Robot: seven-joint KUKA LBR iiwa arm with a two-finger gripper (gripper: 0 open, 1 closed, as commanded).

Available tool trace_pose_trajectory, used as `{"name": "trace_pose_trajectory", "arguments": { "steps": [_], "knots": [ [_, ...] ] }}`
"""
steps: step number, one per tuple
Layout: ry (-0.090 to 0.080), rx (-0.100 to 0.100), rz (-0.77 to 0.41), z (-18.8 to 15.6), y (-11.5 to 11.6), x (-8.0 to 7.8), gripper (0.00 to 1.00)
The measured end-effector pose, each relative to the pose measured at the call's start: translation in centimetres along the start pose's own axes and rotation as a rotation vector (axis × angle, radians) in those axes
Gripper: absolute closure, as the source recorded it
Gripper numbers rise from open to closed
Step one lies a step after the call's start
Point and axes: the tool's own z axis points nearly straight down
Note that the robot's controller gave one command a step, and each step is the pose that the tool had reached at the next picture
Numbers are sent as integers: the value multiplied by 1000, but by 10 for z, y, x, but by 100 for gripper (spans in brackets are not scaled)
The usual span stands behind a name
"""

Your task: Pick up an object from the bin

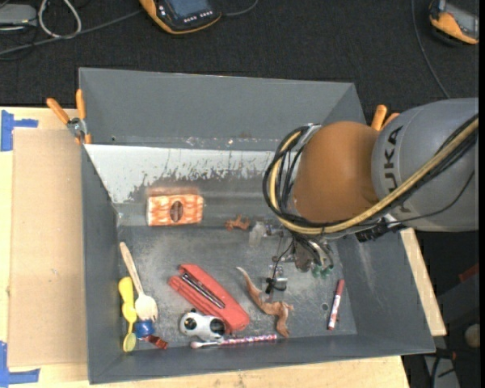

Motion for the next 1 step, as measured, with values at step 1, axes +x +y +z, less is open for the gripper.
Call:
{"name": "trace_pose_trajectory", "arguments": {
  "steps": [1],
  "knots": [
    [-3, -2, 146, 3, 68, 71, 0]
  ]
}}
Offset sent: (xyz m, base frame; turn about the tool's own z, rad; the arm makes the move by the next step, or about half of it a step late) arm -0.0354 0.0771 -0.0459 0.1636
